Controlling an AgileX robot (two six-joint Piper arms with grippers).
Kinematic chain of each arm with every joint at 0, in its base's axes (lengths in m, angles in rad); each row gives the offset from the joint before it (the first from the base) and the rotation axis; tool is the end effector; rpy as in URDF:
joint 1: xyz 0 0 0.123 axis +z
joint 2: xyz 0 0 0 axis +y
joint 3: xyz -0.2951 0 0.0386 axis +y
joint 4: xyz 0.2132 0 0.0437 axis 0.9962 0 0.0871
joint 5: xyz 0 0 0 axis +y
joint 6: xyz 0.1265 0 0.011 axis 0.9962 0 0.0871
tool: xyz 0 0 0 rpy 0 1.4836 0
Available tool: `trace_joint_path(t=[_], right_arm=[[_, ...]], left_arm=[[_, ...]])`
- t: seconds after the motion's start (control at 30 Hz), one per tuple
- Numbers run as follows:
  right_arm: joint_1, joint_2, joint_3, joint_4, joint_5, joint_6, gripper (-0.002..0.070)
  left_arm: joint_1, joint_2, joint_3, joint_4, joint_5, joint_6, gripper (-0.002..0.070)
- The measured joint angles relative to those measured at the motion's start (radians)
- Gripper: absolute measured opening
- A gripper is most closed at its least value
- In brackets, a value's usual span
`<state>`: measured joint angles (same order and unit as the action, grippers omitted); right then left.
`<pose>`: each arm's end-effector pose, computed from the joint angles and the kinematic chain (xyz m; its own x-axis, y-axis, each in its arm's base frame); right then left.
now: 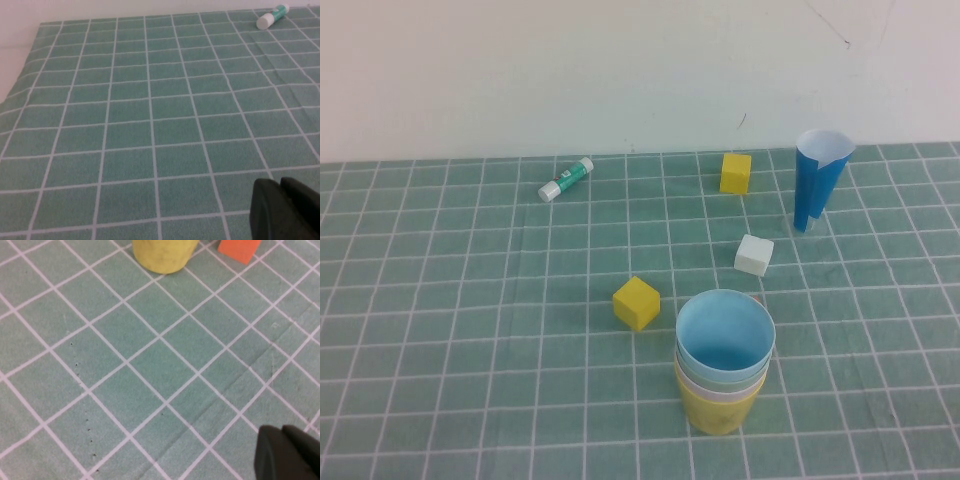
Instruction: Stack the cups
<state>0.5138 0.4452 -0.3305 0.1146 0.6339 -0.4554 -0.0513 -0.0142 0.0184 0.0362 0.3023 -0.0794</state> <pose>0.0544 0.0406 0.2264 -0.3074 -0.5802 -0.7542 -0.6912 0.6809 -0.2421 0.0417 -0.0008 0.1726 -0.2187 -0.0337 -0.9752 0.0310 0.9987 -0.0414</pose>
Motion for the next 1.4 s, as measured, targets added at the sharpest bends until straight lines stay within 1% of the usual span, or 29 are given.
trace_joint_path(t=[0.17,0.93,1.0,1.1,1.27,1.4], right_arm=[[0.000,0.000,0.000,0.000,0.000,0.000,-0.0001],[0.000,0.000,0.000,0.000,0.000,0.000,-0.0001],[-0.003,-0.001,0.000,-0.015,0.000,-0.037,-0.0001],[-0.060,-0.024,0.000,-0.039,0.000,-0.089,-0.0001],[-0.255,-0.097,0.009,-0.065,-0.006,-0.113,-0.0001],[-0.381,-0.193,0.076,-0.073,-0.082,-0.114,-0.0001]], left_arm=[[-0.023,0.000,0.000,0.000,0.000,0.002,-0.0001],[-0.023,0.000,0.000,0.004,0.005,-0.010,-0.0001],[-0.023,0.000,0.000,0.004,0.005,-0.010,-0.0001],[-0.023,0.000,0.000,0.004,0.005,-0.010,-0.0001],[-0.023,0.000,0.000,0.004,0.005,-0.010,-0.0001],[-0.023,0.000,0.000,0.004,0.005,-0.010,-0.0001]])
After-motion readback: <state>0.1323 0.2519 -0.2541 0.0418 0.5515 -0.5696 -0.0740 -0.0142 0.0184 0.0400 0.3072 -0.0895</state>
